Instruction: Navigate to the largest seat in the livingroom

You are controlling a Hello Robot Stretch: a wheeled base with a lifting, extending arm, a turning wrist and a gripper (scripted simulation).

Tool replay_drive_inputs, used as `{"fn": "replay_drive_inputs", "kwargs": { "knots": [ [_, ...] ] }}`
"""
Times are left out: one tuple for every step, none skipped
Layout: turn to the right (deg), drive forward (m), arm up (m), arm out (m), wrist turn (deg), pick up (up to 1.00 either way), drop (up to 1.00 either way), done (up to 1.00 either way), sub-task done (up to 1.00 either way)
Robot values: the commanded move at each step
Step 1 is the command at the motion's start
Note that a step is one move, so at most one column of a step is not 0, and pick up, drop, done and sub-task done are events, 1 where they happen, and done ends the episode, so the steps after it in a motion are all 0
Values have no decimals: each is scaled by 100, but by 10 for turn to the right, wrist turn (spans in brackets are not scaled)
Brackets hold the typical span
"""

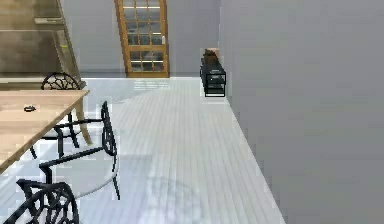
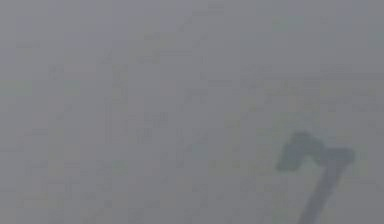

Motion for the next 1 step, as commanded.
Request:
{"fn": "replay_drive_inputs", "kwargs": {
  "knots": [
    [0, 100, 0, 0, 0, 0, 0, 0, 0]
  ]
}}
